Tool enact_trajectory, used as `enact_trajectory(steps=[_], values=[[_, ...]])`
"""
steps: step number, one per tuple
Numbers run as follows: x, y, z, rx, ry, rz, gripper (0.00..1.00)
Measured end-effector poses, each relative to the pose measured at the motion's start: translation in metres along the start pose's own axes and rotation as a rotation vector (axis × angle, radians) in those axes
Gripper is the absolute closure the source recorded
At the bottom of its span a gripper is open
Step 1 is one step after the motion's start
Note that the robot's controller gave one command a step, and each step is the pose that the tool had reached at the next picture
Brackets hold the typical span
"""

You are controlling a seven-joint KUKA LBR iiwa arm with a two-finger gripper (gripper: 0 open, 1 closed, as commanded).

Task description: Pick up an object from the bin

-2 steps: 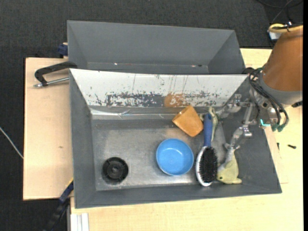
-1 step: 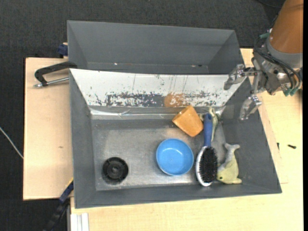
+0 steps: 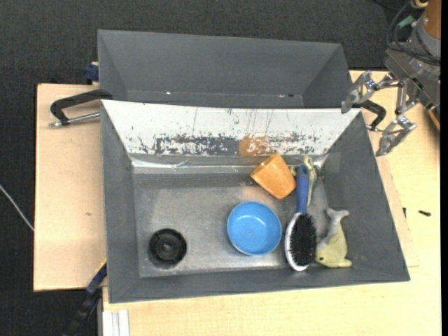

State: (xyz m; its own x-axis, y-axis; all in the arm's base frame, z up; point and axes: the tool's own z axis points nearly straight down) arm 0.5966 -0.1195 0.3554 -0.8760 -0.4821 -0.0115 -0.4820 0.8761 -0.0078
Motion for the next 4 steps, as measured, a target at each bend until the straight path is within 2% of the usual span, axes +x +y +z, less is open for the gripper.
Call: enact_trajectory(steps=[1, 2, 3, 4], values=[[0.011, -0.009, 0.154, -0.014, 0.012, -0.328, 0.00], [-0.013, 0.033, 0.286, -0.012, 0.004, -0.484, 0.00], [-0.015, 0.032, 0.282, -0.007, -0.002, -0.486, 1.00], [-0.012, 0.018, 0.162, -0.001, 0.000, -0.511, 1.00]])
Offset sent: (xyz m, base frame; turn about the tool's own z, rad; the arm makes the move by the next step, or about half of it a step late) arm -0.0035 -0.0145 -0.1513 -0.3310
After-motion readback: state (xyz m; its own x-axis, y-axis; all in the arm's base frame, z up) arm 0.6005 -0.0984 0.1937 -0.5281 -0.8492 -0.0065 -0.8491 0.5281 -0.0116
